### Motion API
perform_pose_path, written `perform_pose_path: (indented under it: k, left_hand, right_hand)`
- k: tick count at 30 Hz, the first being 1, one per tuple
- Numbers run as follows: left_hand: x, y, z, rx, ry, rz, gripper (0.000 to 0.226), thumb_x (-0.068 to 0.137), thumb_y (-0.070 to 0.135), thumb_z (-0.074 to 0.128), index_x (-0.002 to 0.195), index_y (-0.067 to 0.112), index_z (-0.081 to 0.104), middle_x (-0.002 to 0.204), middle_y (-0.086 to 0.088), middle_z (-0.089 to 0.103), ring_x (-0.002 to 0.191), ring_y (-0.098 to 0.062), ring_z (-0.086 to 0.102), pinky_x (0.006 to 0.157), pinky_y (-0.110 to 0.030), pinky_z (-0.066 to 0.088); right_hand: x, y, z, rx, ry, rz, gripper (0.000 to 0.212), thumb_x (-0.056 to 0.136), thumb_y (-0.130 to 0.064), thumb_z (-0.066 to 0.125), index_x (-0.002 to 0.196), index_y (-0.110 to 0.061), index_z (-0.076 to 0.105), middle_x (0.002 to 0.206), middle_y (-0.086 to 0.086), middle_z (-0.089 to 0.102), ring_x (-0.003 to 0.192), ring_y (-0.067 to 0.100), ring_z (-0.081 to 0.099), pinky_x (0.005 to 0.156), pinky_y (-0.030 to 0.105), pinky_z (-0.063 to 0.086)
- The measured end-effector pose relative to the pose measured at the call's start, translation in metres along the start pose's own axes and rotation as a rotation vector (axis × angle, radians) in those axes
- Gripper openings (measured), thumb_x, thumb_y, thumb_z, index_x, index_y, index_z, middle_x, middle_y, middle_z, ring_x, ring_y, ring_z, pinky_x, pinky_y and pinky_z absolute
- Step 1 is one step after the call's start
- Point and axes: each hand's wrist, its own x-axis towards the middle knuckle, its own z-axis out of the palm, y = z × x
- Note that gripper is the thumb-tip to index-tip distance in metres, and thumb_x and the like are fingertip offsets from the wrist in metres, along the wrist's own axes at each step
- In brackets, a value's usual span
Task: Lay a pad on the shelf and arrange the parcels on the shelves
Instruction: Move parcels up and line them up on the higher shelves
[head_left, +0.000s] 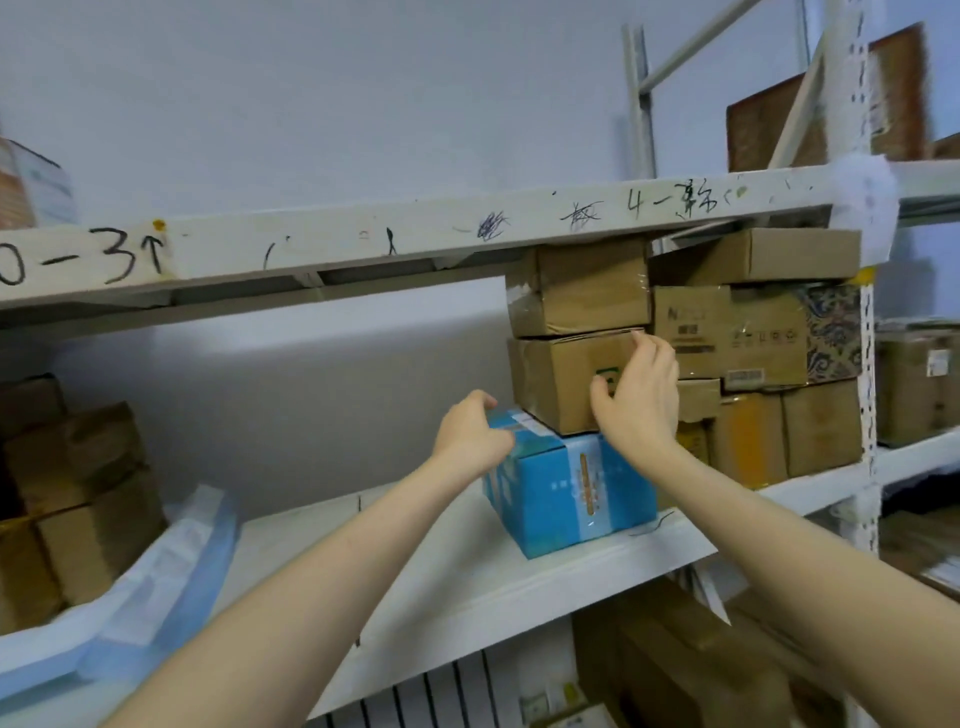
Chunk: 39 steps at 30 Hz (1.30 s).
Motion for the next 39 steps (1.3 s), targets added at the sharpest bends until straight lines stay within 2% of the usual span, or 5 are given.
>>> perform_pose_path:
  k: [12,18,23,31,39]
  left_hand:
    - [0.074,0.071,-0.007,-0.332,0.032,-0.056,0.074,0.085,0.020,0.067,0.147,0.013,0.028,0.145,-0.010,0.040,0.129,-0.028,0.044,0.105,-0.041,0.041]
    - [0.092,0.084,0.001,-0.555,-0.049,-0.064,0.078,0.086,0.017,0.066,0.149,0.020,0.020,0.154,-0.006,0.029,0.138,-0.028,0.032,0.109,-0.043,0.031]
    - [0.094,0.072,0.001,-0.749,0.008,-0.143,0.074,0.083,0.014,0.066,0.144,0.023,0.024,0.148,-0.006,0.036,0.129,-0.026,0.041,0.098,-0.042,0.040]
    - [0.066,0.037,-0.027,-0.945,0.353,-0.263,0.035,0.083,0.011,0.058,0.112,0.014,0.038,0.105,-0.006,0.047,0.078,-0.013,0.047,0.073,-0.036,0.047]
    - [0.040,-0.011,-0.071,-0.690,0.689,-0.201,0.024,0.079,0.017,0.059,0.096,0.013,0.043,0.106,-0.010,0.055,0.086,-0.025,0.054,0.064,-0.030,0.040]
  right_hand:
    - [0.107,-0.008,-0.012,0.040,-0.024,0.036,0.068,0.094,-0.035,0.050,0.149,-0.006,0.021,0.153,0.013,0.029,0.141,0.030,0.023,0.112,0.046,0.027]
    - [0.123,-0.014,-0.009,-0.017,-0.073,0.033,0.059,0.093,-0.040,0.048,0.139,-0.004,0.039,0.138,0.017,0.048,0.133,0.033,0.035,0.113,0.048,0.024]
    - [0.118,-0.026,-0.005,0.025,-0.044,-0.093,0.052,0.092,-0.032,0.053,0.135,-0.005,0.044,0.134,0.014,0.052,0.130,0.031,0.041,0.115,0.049,0.021]
    - [0.088,-0.075,0.012,0.472,-0.249,-0.224,0.036,0.087,-0.020,0.060,0.117,-0.008,0.044,0.112,0.010,0.059,0.105,0.026,0.057,0.083,0.035,0.046]
    - [0.044,-0.105,0.026,0.042,-0.474,-0.629,0.110,0.066,-0.041,0.074,0.149,-0.027,0.003,0.152,0.005,0.017,0.127,0.031,0.042,0.094,0.041,0.046]
